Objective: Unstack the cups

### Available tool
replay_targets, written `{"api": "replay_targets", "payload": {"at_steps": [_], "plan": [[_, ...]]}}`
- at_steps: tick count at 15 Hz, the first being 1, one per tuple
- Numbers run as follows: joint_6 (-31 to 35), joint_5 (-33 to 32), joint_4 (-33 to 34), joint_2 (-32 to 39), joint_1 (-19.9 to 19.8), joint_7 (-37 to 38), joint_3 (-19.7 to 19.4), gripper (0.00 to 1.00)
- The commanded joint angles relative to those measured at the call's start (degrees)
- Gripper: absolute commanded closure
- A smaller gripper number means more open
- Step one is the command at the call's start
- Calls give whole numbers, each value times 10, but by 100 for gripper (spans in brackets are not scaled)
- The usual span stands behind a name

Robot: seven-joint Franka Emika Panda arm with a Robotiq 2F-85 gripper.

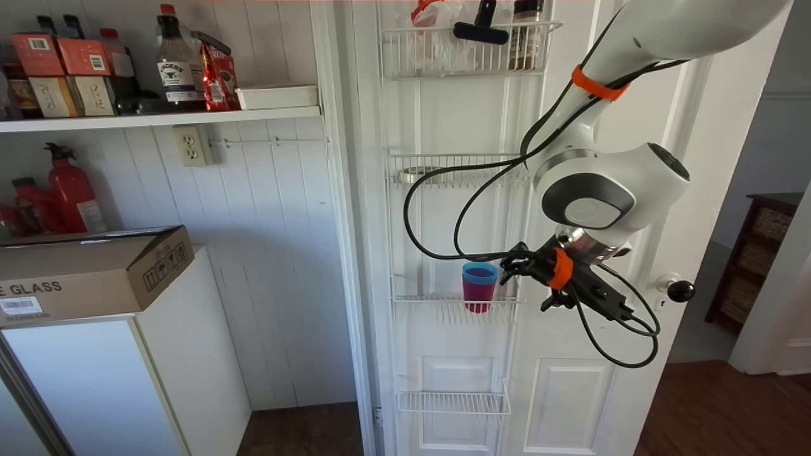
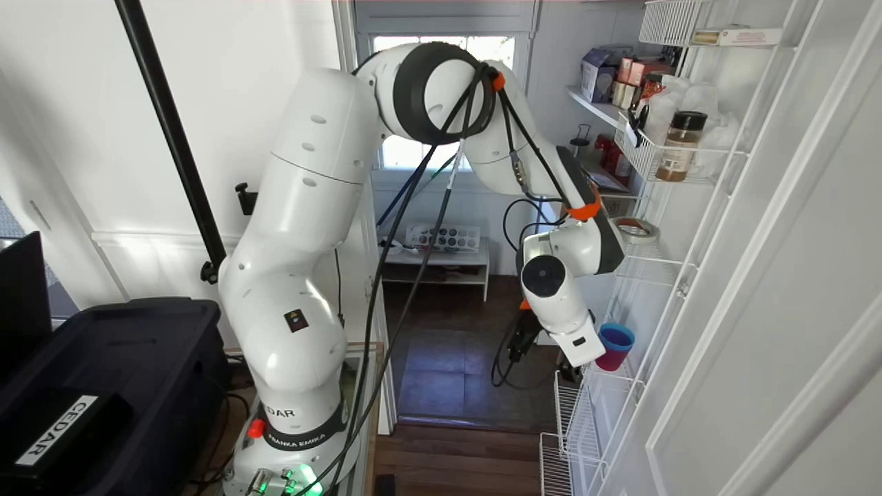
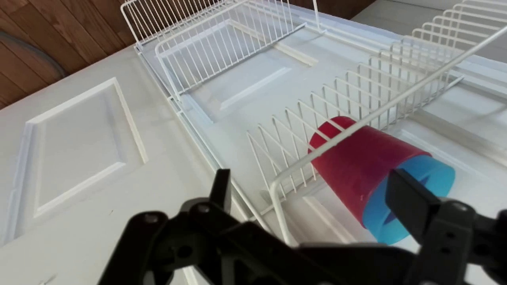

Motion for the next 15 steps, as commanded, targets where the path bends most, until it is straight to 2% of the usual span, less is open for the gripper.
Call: {"api": "replay_targets", "payload": {"at_steps": [1,5,8,9,10,11,13,15], "plan": [[-79,8,-51,-38,-34,-6,-16,0],[-177,24,-84,-63,-79,-4,-36,0],[-249,17,-103,-73,-115,33,-39,0],[-264,15,-103,-79,-170,32,6,0],[-287,5,-106,-79,-185,52,15,0],[-245,4,-83,-58,-181,23,19,0],[-271,3,-88,-61,-205,31,31,0],[-273,3,-90,-63,-208,34,34,0]]}}
